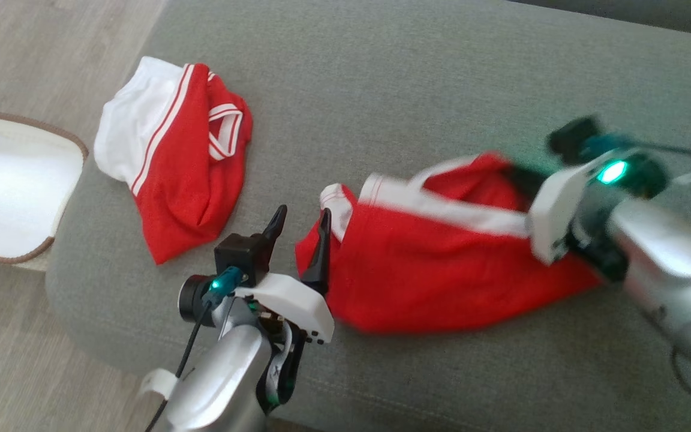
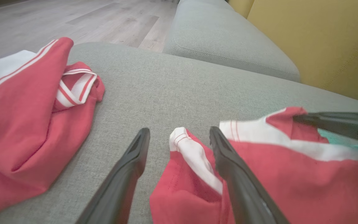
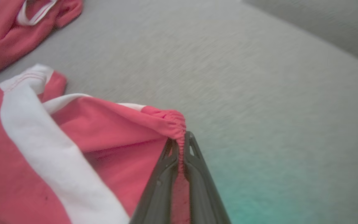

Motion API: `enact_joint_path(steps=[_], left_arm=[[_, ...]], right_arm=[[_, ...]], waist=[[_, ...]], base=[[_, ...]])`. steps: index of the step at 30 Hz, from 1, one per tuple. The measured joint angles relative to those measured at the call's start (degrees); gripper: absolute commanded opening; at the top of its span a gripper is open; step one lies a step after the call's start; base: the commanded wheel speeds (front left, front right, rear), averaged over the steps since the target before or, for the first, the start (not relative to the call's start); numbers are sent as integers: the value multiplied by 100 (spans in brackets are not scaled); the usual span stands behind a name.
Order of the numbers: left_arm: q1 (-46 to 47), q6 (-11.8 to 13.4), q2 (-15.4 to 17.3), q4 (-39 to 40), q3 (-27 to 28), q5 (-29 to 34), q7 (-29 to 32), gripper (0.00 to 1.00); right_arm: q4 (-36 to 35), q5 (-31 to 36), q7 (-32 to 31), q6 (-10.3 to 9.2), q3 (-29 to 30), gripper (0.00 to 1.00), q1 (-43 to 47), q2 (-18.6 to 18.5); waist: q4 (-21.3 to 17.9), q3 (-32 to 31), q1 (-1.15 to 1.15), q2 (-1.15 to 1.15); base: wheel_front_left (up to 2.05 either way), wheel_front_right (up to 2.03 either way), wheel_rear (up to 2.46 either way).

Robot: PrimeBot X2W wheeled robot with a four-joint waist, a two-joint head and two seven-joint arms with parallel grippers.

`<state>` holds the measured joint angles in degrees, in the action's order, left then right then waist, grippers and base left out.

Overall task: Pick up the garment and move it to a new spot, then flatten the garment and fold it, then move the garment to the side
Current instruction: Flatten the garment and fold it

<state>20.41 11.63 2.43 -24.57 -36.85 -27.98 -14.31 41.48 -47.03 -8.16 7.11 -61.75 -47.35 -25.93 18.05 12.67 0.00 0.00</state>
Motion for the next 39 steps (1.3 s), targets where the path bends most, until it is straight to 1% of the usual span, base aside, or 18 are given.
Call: enact_joint_path(steps=[6,9,10,12,13,14,16,21,24,28,32,37,39], left_arm=[[4,3,0,1,1,0,1,100],[3,-4,1,-1,-3,0,1,100],[4,-8,0,-5,-10,0,1,100],[4,-12,0,-14,-20,0,0,100],[4,-13,0,-22,-36,0,0,100],[4,-29,0,-36,-58,0,0,100],[11,-53,-1,-79,-114,0,0,100],[24,-53,-1,-105,-141,0,0,100],[33,-54,0,-107,-177,-1,1,100],[42,-54,0,-103,-316,-101,1,100],[42,-52,1,-75,-363,-145,0,100],[42,-32,1,-42,-382,-145,0,100],[42,-16,1,-32,-388,-145,0,100]], right_arm=[[1088,377,1004,0,625,0,-420,1],[1583,569,1382,0,850,0,-453,19],[1886,643,1574,0,998,0,-482,60],[2103,683,1641,0,1084,0,-484,158],[2195,676,1693,0,1140,35,-483,226],[2269,676,1755,0,1200,100,-483,300],[2397,668,1889,0,1283,100,-483,400],[2346,619,2147,0,1474,100,-485,420],[1990,619,2196,0,1441,100,-485,476],[1405,394,2109,0,1085,100,-463,536],[1000,34,1673,0,680,100,-310,381],[918,-310,1399,0,506,100,-214,10],[893,-426,1280,0,437,100,-213,-54]], waist=[[-172,-16,0,0],[-304,-50,0,0],[-399,-69,0,0],[-497,-84,0,0],[-541,-88,0,0],[-584,-89,0,0],[-647,-82,0,0],[-680,-47,0,0],[-631,-35,0,0],[-493,-27,0,0],[-332,-5,0,0],[-166,39,0,0],[-134,60,0,0]], base=[[0,0,0],[0,0,0],[0,0,0],[0,0,0],[0,0,0],[0,0,0],[0,0,0],[0,0,0],[0,0,0],[0,0,0],[0,0,0],[0,0,0],[0,0,0]])
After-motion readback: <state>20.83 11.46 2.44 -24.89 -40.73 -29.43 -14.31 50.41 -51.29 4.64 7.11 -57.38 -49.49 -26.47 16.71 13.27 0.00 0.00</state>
